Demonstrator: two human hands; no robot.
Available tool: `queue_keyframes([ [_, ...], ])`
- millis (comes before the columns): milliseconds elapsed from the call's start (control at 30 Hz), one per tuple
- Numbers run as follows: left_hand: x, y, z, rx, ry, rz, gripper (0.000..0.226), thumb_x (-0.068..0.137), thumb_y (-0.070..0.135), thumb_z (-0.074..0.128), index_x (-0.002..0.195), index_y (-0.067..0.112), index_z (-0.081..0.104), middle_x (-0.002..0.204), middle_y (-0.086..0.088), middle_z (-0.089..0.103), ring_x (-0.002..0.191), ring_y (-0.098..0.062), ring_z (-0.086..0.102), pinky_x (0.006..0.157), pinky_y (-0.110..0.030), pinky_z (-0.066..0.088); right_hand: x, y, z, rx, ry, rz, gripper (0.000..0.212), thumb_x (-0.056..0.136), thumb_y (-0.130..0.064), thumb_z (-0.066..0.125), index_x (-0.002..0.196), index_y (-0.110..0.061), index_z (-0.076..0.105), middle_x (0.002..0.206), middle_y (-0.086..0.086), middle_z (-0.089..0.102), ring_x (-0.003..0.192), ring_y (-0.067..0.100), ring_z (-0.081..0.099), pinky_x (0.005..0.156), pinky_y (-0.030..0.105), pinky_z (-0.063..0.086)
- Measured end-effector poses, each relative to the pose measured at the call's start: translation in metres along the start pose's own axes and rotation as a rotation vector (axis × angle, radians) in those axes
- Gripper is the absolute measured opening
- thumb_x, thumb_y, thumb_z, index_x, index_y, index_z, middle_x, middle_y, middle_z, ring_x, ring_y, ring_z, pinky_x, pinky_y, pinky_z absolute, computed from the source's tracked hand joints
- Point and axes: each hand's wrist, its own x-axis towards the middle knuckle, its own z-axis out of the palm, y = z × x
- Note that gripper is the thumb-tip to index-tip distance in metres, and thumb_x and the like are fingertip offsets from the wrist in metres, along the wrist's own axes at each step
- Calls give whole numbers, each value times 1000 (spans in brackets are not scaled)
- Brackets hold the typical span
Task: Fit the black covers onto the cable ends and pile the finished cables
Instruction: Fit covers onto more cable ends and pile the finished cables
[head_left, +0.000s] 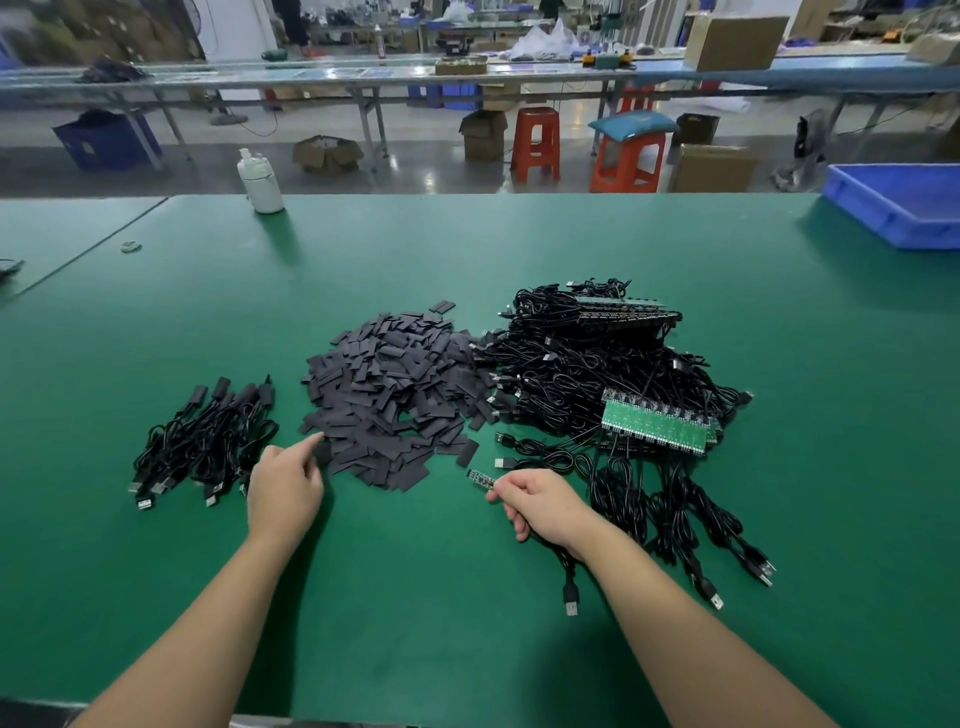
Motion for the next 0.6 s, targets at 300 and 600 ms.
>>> queue_keyframes([
  [300,8,-19,-7,99,-187,68,30,93,17,65,122,9,68,116,-11,64,107,-31,55,95,-44,47,-1,1,0,5,2,-24,22,103,-26,54,89,-27,71,62,-7,65,58,7,62,59,22,54],
  [600,16,-22,-24,25,-295,24,23,87,22,75,107,11,71,102,-9,65,90,-24,63,86,-39,52,-4,2,-1,24,23,-34,18,105,-25,50,108,-23,68,72,-4,65,60,7,62,62,22,54],
])
